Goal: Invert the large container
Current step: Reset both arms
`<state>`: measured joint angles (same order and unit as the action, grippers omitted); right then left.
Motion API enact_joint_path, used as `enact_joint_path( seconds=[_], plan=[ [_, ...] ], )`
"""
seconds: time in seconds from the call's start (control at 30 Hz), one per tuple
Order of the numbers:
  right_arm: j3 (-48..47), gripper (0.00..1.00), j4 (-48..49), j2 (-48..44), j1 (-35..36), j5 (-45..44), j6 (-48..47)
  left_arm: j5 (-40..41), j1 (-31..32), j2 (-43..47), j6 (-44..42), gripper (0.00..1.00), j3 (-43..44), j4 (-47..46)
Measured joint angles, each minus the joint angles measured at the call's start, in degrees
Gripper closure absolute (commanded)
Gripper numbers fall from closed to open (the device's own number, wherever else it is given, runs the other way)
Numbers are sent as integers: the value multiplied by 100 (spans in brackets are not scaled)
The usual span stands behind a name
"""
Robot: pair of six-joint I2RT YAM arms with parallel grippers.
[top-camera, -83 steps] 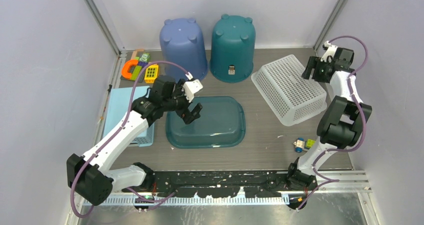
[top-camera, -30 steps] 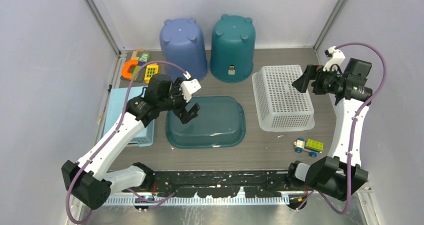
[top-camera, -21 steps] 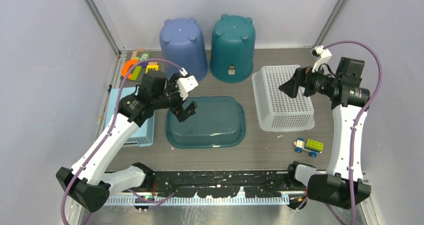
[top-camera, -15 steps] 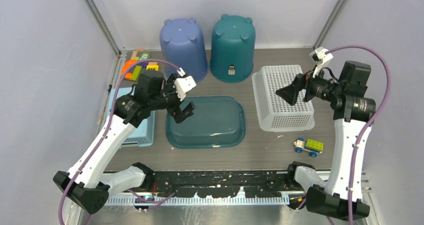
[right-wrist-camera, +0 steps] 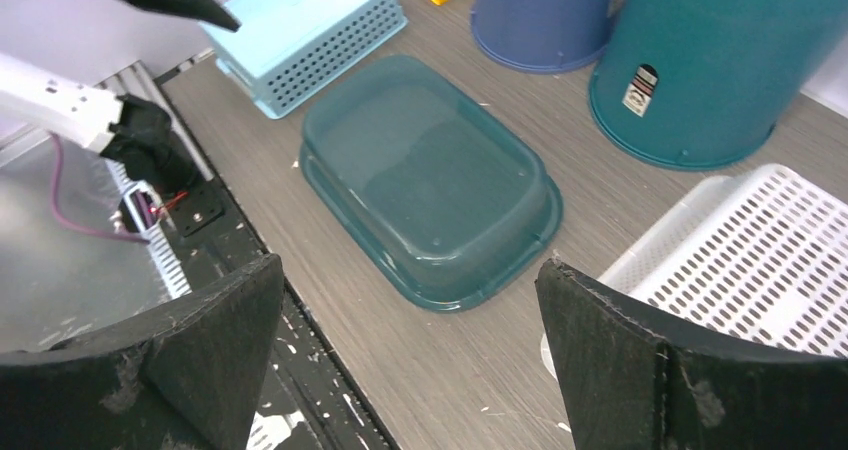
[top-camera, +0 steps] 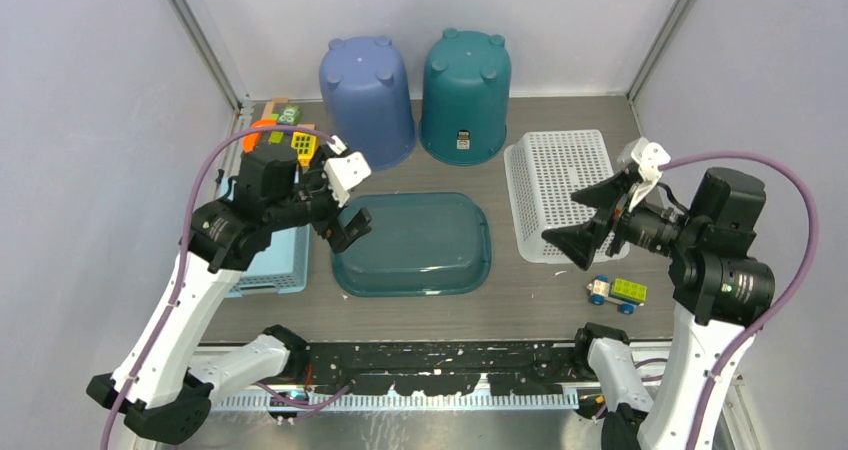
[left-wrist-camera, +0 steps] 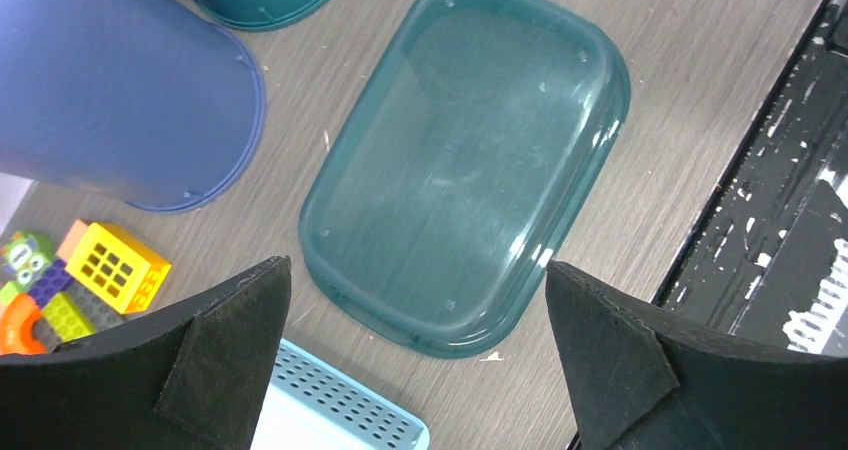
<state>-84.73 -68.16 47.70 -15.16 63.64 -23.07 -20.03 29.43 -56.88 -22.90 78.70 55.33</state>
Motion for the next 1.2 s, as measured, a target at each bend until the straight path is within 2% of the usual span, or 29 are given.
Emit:
enact_joint_path(
  seconds=[0.13, 0.27, 0.37, 0.5, 0.6, 0.83, 1.2],
  plan=[
    [24, 0, -11, -164, 17, 238, 114, 249, 0, 118, 50, 0, 109, 46],
    [400, 0, 393, -76, 208, 11, 535, 455, 0, 151, 144, 0, 109, 72],
    [566, 0, 702, 286, 946, -675, 839, 588, 0, 151, 170, 0, 109, 66],
    [804, 0, 1043, 826, 2393, -1596, 1043, 691, -7, 151, 177, 0, 105, 66],
    [815, 0, 1084, 1132, 2835, -1965, 1056, 699, -11, 170, 166, 0, 92, 72],
    [522, 0, 800, 970, 3182, -1847, 697, 555, -15, 396, 70, 0, 63, 256],
    [48, 0, -520, -422, 3182, -925, -710, 223, -20, 992, -319, 0, 68, 828]
  ],
)
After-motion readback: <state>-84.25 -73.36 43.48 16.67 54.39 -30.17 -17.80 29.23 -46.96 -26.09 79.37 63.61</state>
